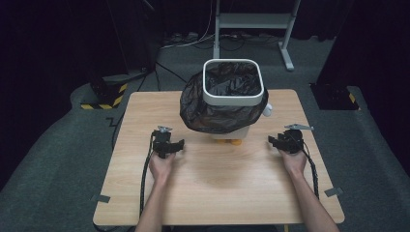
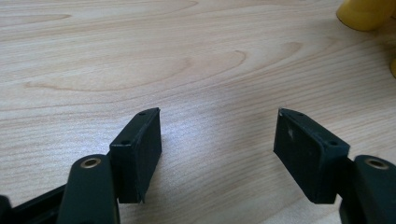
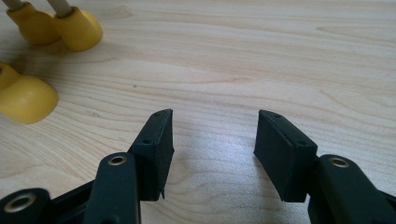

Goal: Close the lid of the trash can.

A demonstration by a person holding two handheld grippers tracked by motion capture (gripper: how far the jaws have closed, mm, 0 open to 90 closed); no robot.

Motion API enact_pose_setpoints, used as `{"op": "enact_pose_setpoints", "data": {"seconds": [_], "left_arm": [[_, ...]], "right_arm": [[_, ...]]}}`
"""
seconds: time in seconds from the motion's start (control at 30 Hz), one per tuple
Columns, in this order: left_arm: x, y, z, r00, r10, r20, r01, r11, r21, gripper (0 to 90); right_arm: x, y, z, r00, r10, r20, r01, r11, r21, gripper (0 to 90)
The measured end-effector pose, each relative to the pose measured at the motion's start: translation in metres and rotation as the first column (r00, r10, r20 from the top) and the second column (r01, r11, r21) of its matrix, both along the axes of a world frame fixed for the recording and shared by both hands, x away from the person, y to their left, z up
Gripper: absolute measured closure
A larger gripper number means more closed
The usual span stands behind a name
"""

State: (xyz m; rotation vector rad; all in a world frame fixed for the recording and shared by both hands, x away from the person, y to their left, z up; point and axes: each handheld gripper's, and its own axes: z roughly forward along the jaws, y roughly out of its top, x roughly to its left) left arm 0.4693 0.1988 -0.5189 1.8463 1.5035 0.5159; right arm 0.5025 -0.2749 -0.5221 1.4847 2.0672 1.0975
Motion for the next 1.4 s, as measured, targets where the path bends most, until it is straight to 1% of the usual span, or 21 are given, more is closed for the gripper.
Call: {"op": "enact_pose_setpoints", "data": {"seconds": [0.07, 0.2, 0.27, 0.33, 0.5, 0.8, 0.93, 1.4], "left_arm": [[0.000, 0.000, 0.000, 1.0000, 0.001, 0.003, -0.001, 1.0000, 0.006, 31.9], [0.001, 0.000, -0.002, 0.9999, 0.009, 0.007, -0.009, 0.9996, 0.026, 32.0], [0.002, 0.000, -0.002, 0.9998, 0.016, 0.009, -0.016, 0.9996, 0.022, 32.0], [0.002, 0.000, -0.003, 0.9997, 0.019, 0.016, -0.020, 0.9995, 0.026, 32.0], [0.002, -0.002, -0.004, 0.9995, 0.019, 0.026, -0.020, 0.9985, 0.052, 32.0], [0.002, -0.006, -0.006, 0.9988, 0.017, 0.047, -0.021, 0.9958, 0.089, 31.2], [0.001, -0.007, -0.007, 0.9982, 0.016, 0.058, -0.022, 0.9948, 0.099, 31.1], [0.002, -0.007, -0.008, 0.9983, 0.009, 0.058, -0.015, 0.9943, 0.106, 29.5]], "right_arm": [[0.000, 0.000, 0.000, 1.0000, -0.002, 0.000, 0.002, 1.000, -0.001, 46.3], [0.000, 0.001, 0.000, 0.9999, -0.002, 0.010, 0.002, 1.000, -0.020, 46.5], [0.000, 0.001, 0.000, 0.9999, -0.004, 0.012, 0.004, 1.000, -0.027, 46.5], [0.001, 0.002, 0.000, 0.9999, -0.005, 0.014, 0.006, 0.999, -0.035, 46.5], [0.000, 0.004, 0.000, 0.9998, -0.005, 0.020, 0.006, 0.998, -0.063, 46.0], [-0.001, 0.012, -0.001, 0.9993, 0.009, 0.037, -0.003, 0.988, -0.152, 43.3], [-0.001, 0.011, -0.001, 0.9993, 0.009, 0.036, -0.003, 0.989, -0.151, 42.4], [-0.001, 0.012, -0.001, 0.9994, -0.003, 0.033, 0.008, 0.988, -0.157, 37.7]]}}
